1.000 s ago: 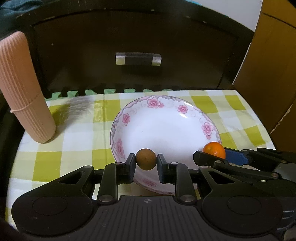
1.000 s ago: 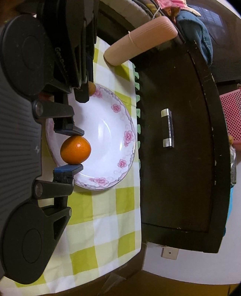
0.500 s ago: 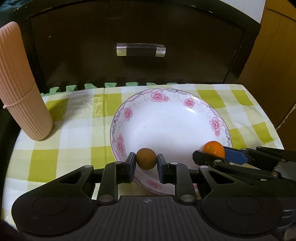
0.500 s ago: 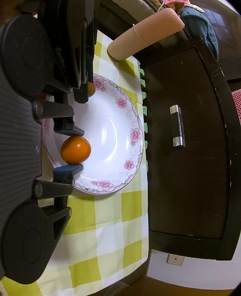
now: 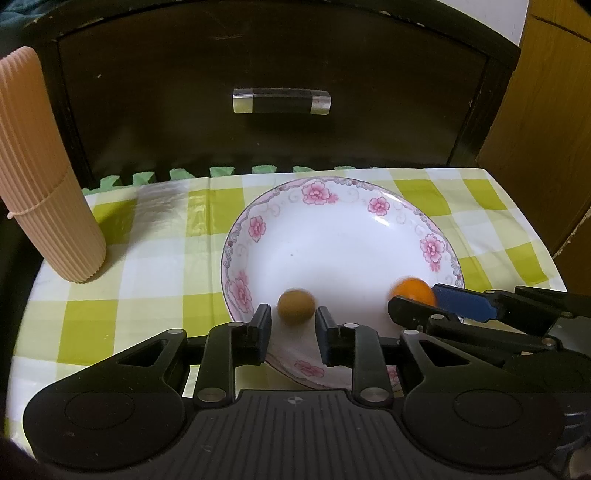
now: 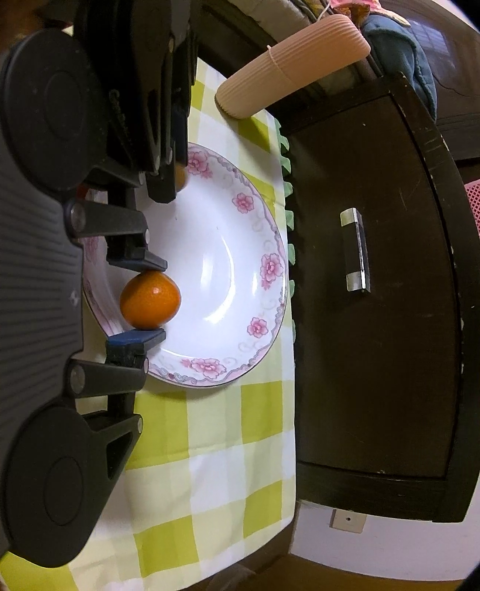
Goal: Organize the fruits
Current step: 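Open the left gripper to drop the longan while the right releases the tangerine into the bowl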
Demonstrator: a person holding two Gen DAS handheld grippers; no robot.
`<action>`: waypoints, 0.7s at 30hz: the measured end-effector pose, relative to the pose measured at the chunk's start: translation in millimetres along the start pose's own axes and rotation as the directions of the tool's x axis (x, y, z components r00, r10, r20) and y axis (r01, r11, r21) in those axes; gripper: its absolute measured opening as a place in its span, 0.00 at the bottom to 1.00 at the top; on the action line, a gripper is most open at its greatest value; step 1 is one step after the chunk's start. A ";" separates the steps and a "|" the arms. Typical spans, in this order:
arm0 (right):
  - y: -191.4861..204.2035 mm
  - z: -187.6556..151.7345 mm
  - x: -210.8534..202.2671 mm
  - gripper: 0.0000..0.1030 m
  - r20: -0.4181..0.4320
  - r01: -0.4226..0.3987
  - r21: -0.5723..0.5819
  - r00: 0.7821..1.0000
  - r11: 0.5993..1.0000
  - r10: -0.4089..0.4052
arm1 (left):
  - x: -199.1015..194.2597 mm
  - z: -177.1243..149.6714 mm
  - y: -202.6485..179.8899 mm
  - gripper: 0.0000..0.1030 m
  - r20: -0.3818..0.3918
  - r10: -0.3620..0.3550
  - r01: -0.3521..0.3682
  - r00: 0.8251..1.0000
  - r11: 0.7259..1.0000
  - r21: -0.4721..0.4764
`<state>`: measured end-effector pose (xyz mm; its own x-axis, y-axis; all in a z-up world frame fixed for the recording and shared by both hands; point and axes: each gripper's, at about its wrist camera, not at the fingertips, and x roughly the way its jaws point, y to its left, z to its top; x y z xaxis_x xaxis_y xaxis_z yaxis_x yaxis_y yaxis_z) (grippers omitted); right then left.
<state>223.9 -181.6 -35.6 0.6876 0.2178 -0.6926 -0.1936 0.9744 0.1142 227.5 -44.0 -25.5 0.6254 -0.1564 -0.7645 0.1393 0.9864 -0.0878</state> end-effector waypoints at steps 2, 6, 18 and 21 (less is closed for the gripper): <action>-0.6 0.6 -0.5 0.31 0.001 -0.002 -0.001 1.000 1.000 0.002 | -0.4 0.1 -0.2 0.36 0.002 -0.001 0.001 1.000 1.000 -0.001; -2.3 0.6 -2.1 0.32 0.005 0.002 0.004 1.000 1.000 -0.002 | -2.8 0.4 -0.7 0.40 0.000 -0.002 0.002 1.000 1.000 -0.001; -1.7 2.3 -13.6 0.32 0.018 0.015 0.012 1.000 1.000 -0.015 | -16.2 1.8 0.7 0.51 0.019 0.009 -0.009 1.000 1.000 -0.010; -0.4 1.3 -16.7 0.32 0.021 0.013 0.009 1.000 1.000 -0.013 | -21.1 0.7 0.6 0.51 0.022 0.010 -0.010 1.000 1.000 -0.012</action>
<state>213.4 -185.6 -23.1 0.7047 0.2061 -0.6789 -0.1781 0.9776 0.1119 214.9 -40.2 -9.0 0.6437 -0.1476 -0.7509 0.1240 0.9884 -0.0879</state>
